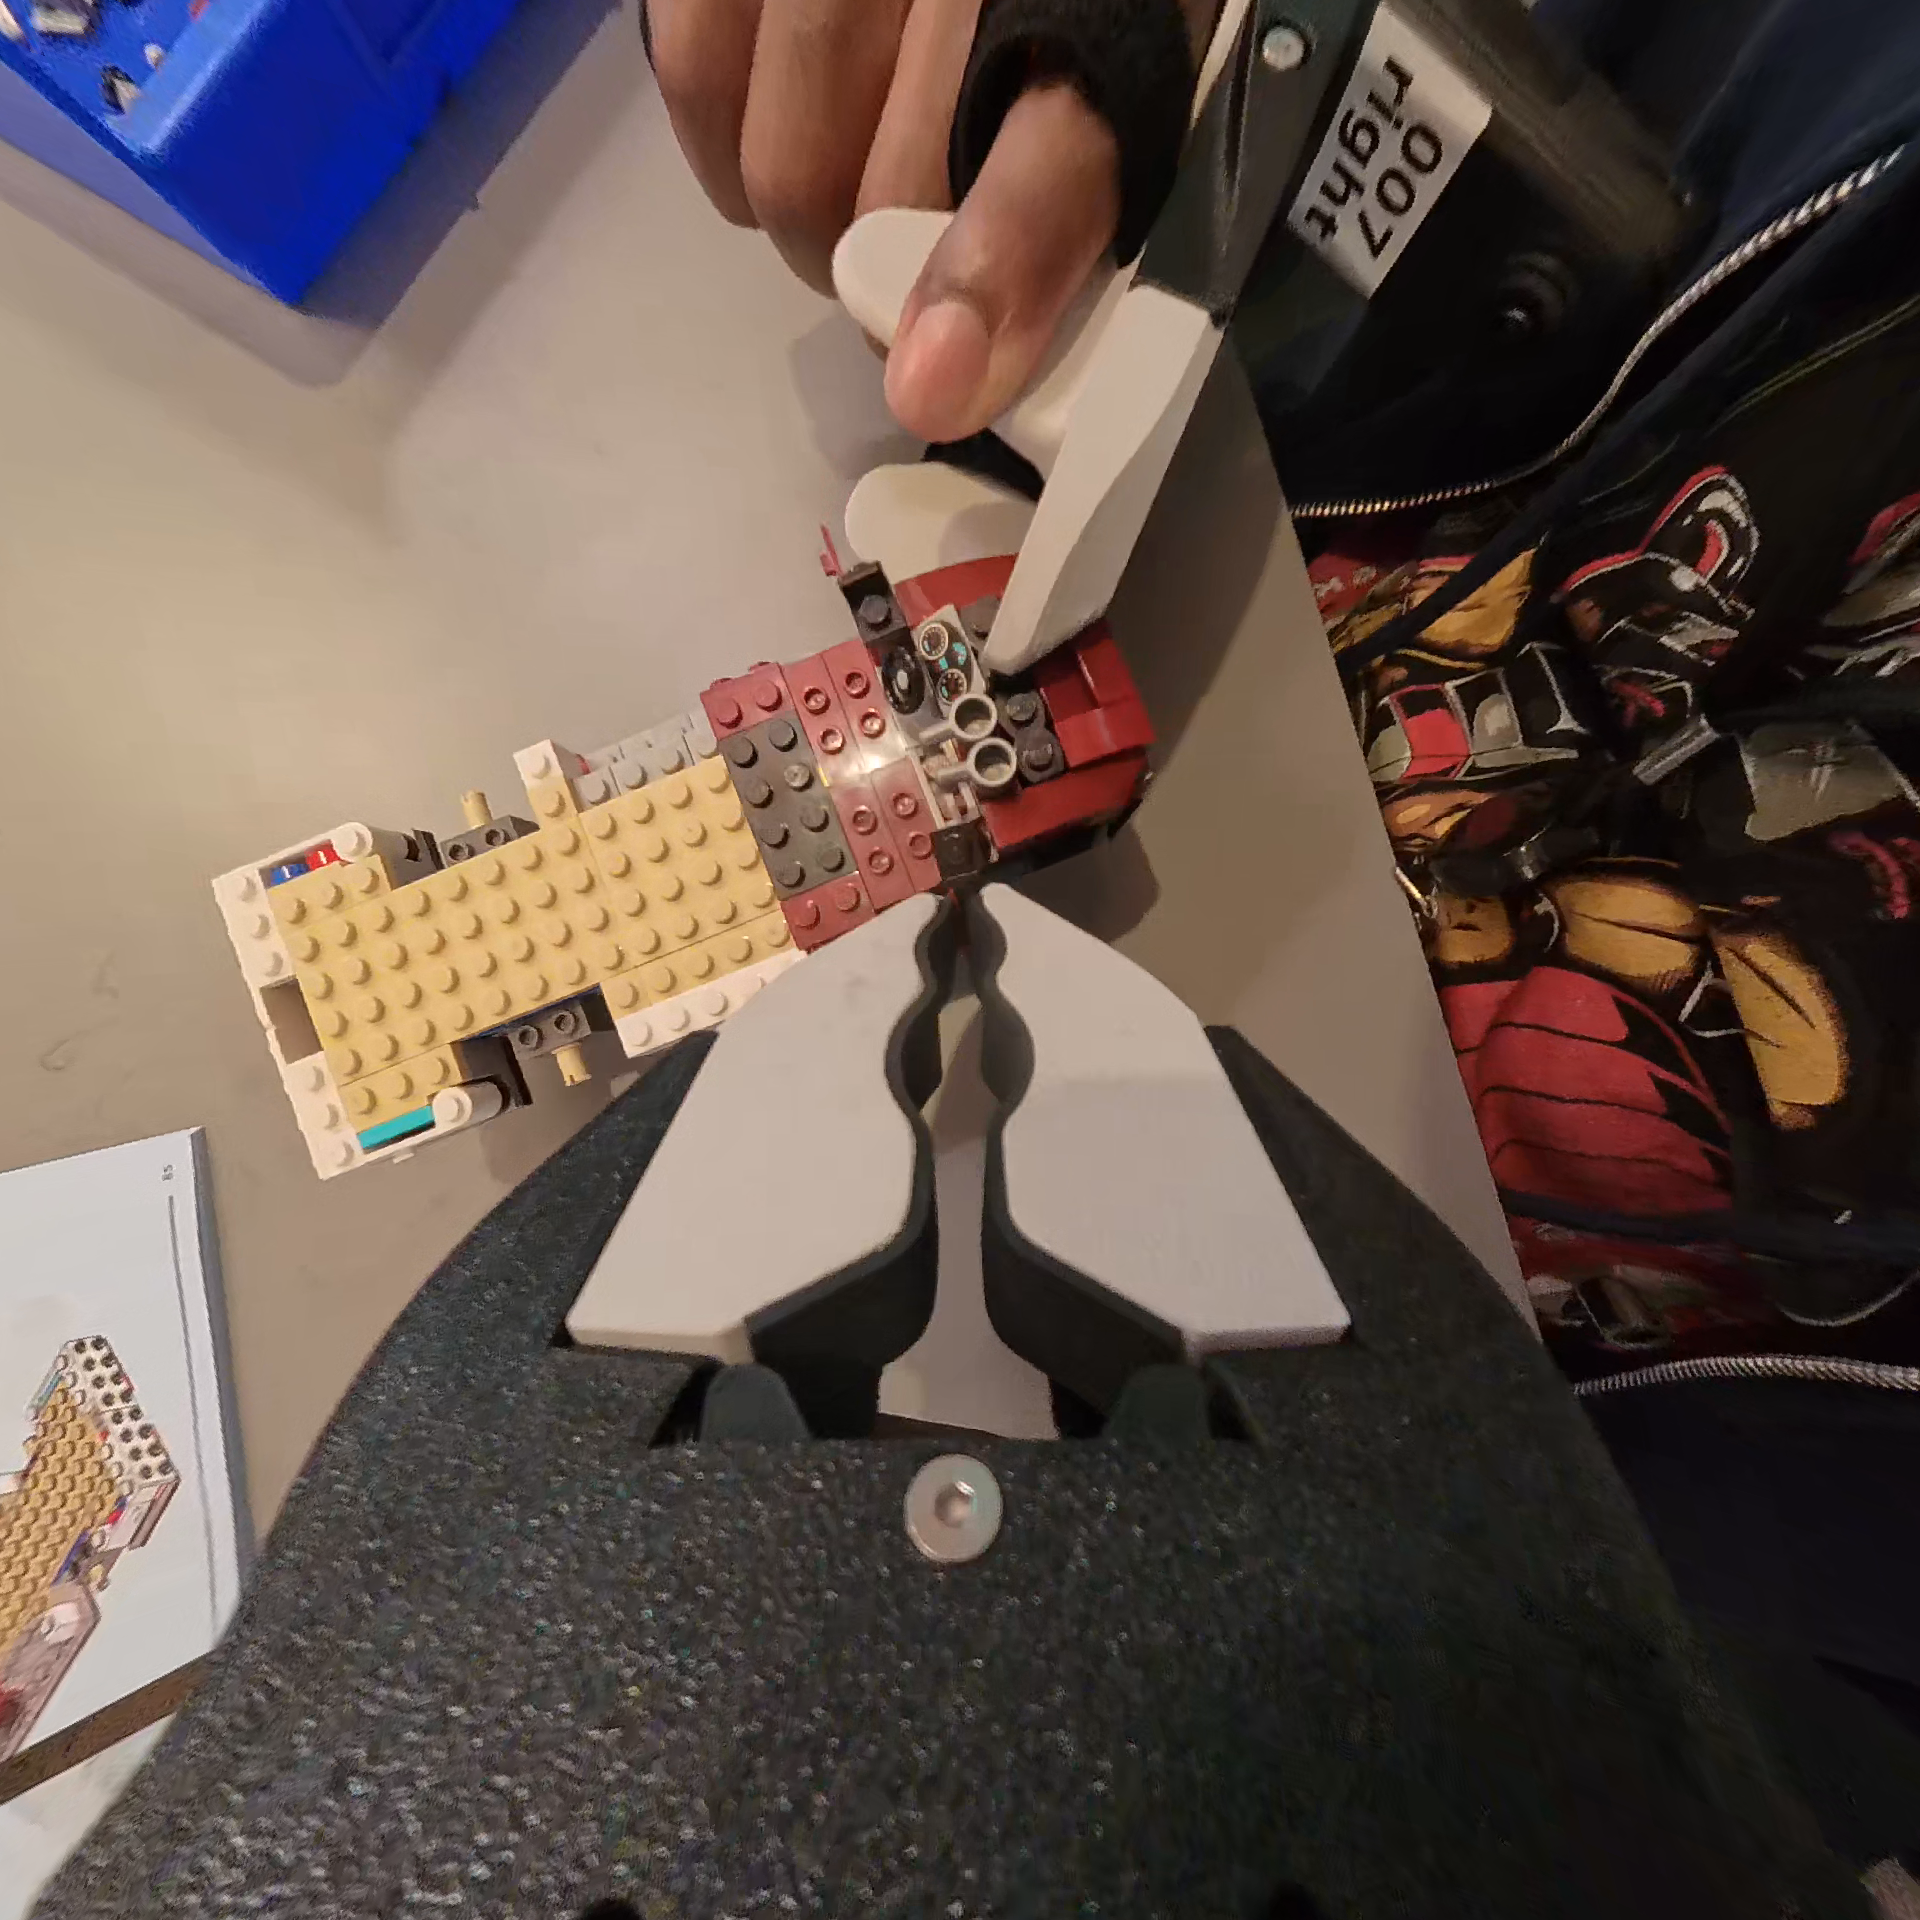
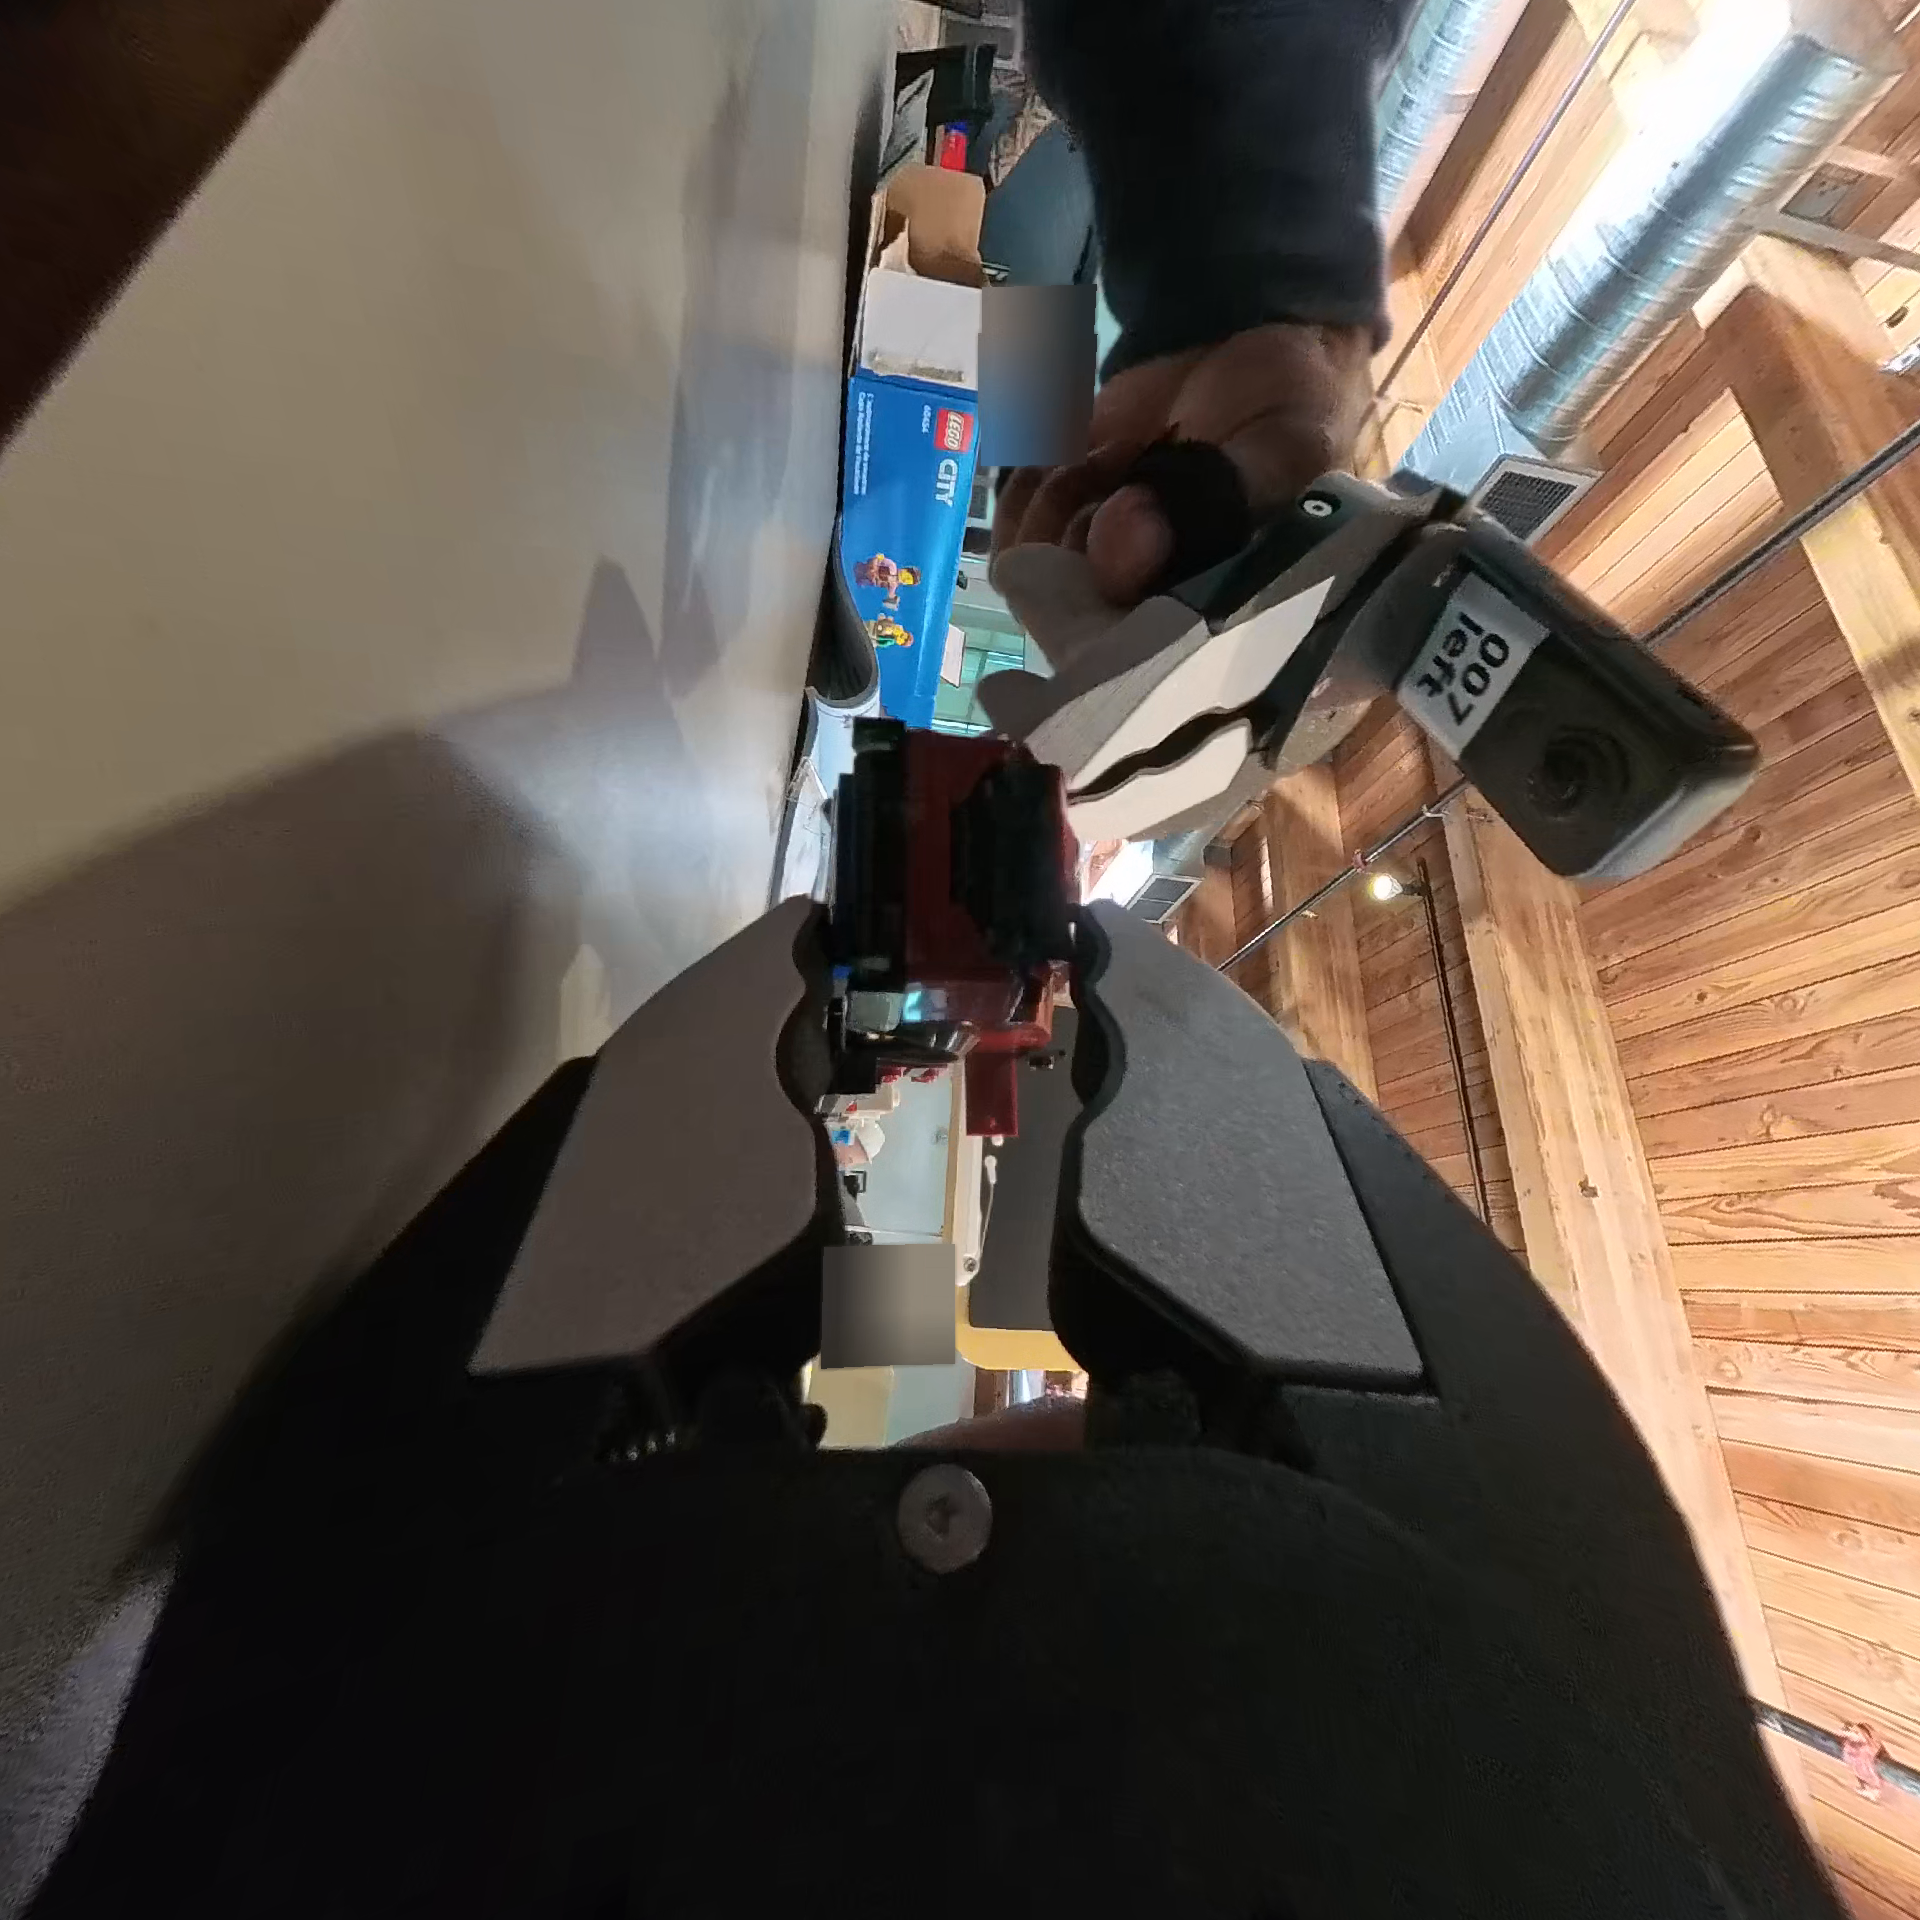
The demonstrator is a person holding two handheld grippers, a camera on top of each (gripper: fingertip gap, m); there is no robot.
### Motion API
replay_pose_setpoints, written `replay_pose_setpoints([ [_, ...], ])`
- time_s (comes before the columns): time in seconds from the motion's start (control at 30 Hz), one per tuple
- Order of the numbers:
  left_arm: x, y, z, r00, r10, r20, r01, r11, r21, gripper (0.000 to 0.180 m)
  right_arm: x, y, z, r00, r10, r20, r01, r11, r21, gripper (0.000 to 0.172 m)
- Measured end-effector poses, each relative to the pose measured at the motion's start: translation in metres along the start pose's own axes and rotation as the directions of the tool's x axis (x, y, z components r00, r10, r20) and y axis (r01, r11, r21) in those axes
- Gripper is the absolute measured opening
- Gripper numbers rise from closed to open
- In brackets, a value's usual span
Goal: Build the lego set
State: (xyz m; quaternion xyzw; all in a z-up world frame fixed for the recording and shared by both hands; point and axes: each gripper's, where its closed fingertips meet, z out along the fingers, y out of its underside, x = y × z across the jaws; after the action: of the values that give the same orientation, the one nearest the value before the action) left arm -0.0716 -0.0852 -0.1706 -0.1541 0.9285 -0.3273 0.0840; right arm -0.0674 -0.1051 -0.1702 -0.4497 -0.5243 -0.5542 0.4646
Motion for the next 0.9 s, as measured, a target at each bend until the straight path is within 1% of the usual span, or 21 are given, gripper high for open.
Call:
replay_pose_setpoints([
  [0.1, 0.002, 0.002, 0.001, 1.000, 0.010, -0.012, -0.011, 0.998, -0.066, 0.002, -0.001, -0.001, 0.000, 1.000, 0.003, 0.008, -0.003, 1.000, 0.002, 0.044],
  [0.27, 0.004, 0.006, 0.006, 0.999, -0.045, -0.030, 0.042, 0.994, -0.104, 0.002, -0.006, -0.001, -0.001, 0.999, 0.010, 0.039, -0.010, 1.000, -0.001, 0.044],
  [0.5, 0.003, 0.007, 0.007, 0.998, -0.056, 0.014, 0.058, 0.983, -0.176, 0.002, -0.008, 0.000, -0.001, 0.998, 0.016, 0.061, -0.016, 1.000, -0.004, 0.044],
  [0.57, 0.003, 0.008, 0.008, 0.997, -0.068, 0.033, 0.072, 0.982, -0.176, 0.002, -0.008, 0.000, -0.001, 0.997, 0.019, 0.068, -0.019, 1.000, -0.007, 0.044],
  [0.67, 0.002, 0.008, 0.010, 0.991, -0.121, 0.050, 0.127, 0.981, -0.145, 0.002, -0.009, 0.002, -0.001, 0.997, 0.025, 0.076, -0.024, 1.000, -0.014, 0.043],
  [0.8, 0.003, 0.009, 0.011, 0.978, -0.206, 0.034, 0.208, 0.973, -0.095, 0.002, -0.010, 0.003, 0.000, 0.996, 0.031, 0.086, -0.029, 0.999, -0.020, 0.044],
  [0.9, 0.003, 0.010, 0.013, 0.980, -0.187, 0.068, 0.193, 0.976, -0.102, 0.002, -0.011, 0.003, 0.000, 0.994, 0.036, 0.101, -0.034, 0.999, -0.025, 0.043],
])
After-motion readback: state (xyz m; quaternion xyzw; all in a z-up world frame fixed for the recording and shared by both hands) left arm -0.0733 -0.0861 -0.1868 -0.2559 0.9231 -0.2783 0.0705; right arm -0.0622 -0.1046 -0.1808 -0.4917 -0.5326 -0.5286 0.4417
